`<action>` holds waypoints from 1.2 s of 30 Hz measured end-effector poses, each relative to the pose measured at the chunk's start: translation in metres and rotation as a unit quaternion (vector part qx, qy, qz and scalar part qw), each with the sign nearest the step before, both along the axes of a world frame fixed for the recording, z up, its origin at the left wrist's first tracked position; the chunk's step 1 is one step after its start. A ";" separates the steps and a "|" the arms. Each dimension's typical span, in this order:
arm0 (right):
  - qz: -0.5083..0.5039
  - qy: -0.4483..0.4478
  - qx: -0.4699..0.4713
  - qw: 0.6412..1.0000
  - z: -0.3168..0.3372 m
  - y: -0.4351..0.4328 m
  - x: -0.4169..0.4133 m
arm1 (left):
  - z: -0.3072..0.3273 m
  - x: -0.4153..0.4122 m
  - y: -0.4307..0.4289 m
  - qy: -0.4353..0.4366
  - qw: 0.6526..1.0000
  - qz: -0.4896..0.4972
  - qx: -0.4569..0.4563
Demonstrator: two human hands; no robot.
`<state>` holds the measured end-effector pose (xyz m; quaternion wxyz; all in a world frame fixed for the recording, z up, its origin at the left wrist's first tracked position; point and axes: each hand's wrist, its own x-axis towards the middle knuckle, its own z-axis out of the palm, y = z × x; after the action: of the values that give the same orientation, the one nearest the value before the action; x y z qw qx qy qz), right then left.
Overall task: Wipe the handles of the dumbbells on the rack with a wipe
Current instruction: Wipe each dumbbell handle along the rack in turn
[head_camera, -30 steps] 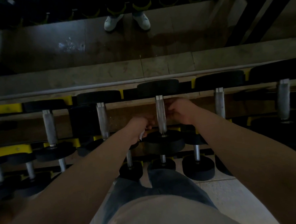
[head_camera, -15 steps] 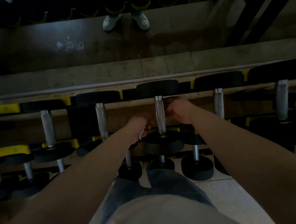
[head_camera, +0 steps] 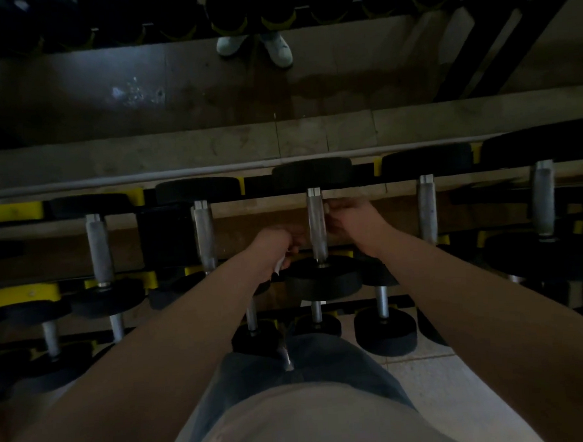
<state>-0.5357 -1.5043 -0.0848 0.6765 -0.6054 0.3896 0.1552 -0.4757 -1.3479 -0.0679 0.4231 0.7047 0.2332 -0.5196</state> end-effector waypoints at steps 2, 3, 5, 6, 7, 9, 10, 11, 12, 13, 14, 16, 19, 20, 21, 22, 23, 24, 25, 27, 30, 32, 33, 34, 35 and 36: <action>0.138 0.041 -0.097 0.985 0.003 0.003 -0.012 | 0.000 -0.002 0.000 -0.007 1.000 -0.009 0.000; 0.227 0.071 -0.142 0.961 0.001 0.004 -0.019 | 0.002 -0.004 -0.001 -0.008 1.000 -0.018 0.003; 0.338 0.097 -0.198 0.915 -0.002 0.006 -0.031 | 0.011 -0.007 0.000 -0.005 0.999 -0.039 0.004; 0.343 0.097 -0.221 0.908 -0.004 0.007 -0.035 | 0.012 -0.009 0.001 -0.008 0.999 -0.044 -0.007; 0.322 0.091 -0.248 0.909 -0.004 0.010 -0.037 | 0.013 -0.010 0.003 -0.012 0.999 -0.048 -0.022; 0.224 0.069 -0.292 0.927 0.002 0.020 -0.038 | 0.017 -0.012 0.009 -0.017 0.997 -0.054 -0.045; 0.173 0.049 -0.318 0.931 0.005 0.026 -0.037 | 0.018 -0.012 0.011 -0.020 0.997 -0.058 -0.052; 0.137 0.027 -0.340 0.930 0.007 0.030 -0.035 | 0.020 -0.012 0.013 -0.023 0.996 -0.063 -0.054; 0.120 0.011 -0.352 0.928 0.008 0.034 -0.033 | 0.021 -0.011 0.016 -0.026 0.996 -0.066 -0.056; 0.116 -0.001 -0.357 0.927 0.010 0.039 -0.030 | 0.022 -0.011 0.018 -0.029 0.996 -0.068 -0.057; 0.127 -0.005 -0.359 0.924 0.011 0.043 -0.027 | 0.021 -0.011 0.022 -0.029 0.996 -0.066 -0.059; 0.171 0.018 -0.369 0.913 0.011 0.047 -0.027 | 0.020 -0.013 0.031 -0.028 0.996 -0.067 -0.060; 0.253 0.070 -0.388 0.883 0.013 0.054 -0.036 | 0.018 -0.012 0.045 -0.044 0.993 -0.088 -0.068; 0.258 0.072 -0.386 0.883 0.016 0.057 -0.038 | 0.018 -0.012 0.049 -0.050 0.991 -0.096 -0.079; 0.238 0.065 -0.375 0.894 0.020 0.060 -0.042 | 0.018 -0.012 0.053 -0.057 0.988 -0.106 -0.095; 0.201 0.055 -0.356 0.911 0.024 0.061 -0.044 | 0.019 -0.012 0.055 -0.067 0.985 -0.116 -0.109; 0.163 0.044 -0.337 0.926 0.029 0.064 -0.047 | 0.020 -0.012 0.057 -0.077 0.982 -0.127 -0.120; 0.135 0.031 -0.325 0.935 0.032 0.068 -0.049 | 0.021 -0.013 0.059 -0.087 0.978 -0.140 -0.130; 0.120 0.021 -0.317 0.940 0.034 0.071 -0.049 | 0.023 -0.013 0.061 -0.099 0.974 -0.151 -0.140; 0.102 0.010 -0.300 0.948 0.038 0.078 -0.049 | 0.026 -0.014 0.063 -0.120 0.968 -0.157 -0.154; 0.060 0.000 -0.268 0.962 0.039 0.083 -0.046 | 0.027 -0.012 0.064 -0.139 0.962 -0.150 -0.182; 0.038 -0.006 -0.243 0.969 0.041 0.084 -0.044 | 0.026 -0.012 0.063 -0.148 0.959 -0.149 -0.189; 0.027 -0.009 -0.229 0.973 0.041 0.083 -0.043 | 0.025 -0.012 0.062 -0.158 0.958 -0.151 -0.186; 0.014 -0.011 -0.216 0.976 0.042 0.082 -0.042 | 0.024 -0.012 0.060 -0.168 0.957 -0.152 -0.180; 0.000 -0.012 -0.205 0.979 0.042 0.080 -0.041 | 0.023 -0.012 0.057 -0.176 0.956 -0.151 -0.178; -0.015 -0.013 -0.194 0.981 0.042 0.077 -0.040 | 0.022 -0.012 0.054 -0.182 0.956 -0.148 -0.177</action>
<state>-0.5754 -1.4272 -0.0424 0.5534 -0.7210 0.4128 0.0590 -0.4875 -1.2944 -0.0456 0.4948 0.7276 -0.0504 -0.4725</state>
